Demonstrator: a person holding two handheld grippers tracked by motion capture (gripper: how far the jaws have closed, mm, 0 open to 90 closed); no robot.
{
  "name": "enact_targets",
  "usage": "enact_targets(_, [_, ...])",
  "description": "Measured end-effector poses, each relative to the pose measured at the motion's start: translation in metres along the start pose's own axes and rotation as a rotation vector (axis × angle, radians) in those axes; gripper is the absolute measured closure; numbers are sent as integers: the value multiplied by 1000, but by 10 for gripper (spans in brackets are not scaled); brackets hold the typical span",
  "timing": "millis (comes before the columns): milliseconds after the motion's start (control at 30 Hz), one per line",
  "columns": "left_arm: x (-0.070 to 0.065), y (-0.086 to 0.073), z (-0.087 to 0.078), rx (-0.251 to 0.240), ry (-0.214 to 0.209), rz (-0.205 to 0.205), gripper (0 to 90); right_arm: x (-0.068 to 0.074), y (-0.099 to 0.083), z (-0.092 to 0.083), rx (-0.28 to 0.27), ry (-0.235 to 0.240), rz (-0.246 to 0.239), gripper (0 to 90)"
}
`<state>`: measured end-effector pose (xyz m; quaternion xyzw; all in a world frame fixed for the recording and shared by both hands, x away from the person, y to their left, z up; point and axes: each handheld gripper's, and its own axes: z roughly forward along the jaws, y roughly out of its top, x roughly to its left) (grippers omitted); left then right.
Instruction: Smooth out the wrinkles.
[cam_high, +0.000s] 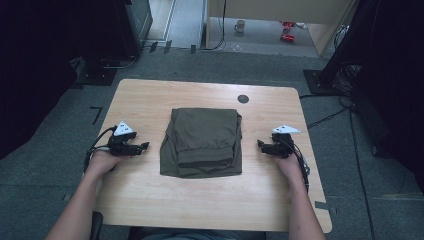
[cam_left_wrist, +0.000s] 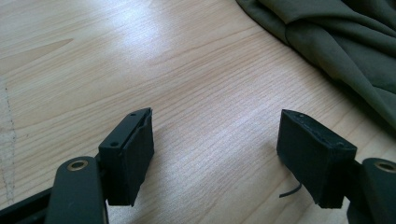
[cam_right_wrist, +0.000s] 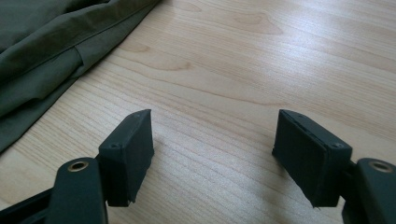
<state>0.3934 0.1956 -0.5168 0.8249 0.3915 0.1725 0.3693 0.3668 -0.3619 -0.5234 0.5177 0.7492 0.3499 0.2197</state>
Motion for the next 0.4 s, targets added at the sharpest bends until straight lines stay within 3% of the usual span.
enact_targets(400, [0, 0, 0, 2, 8, -6, 254, 1, 0, 1, 10, -17, 14, 208])
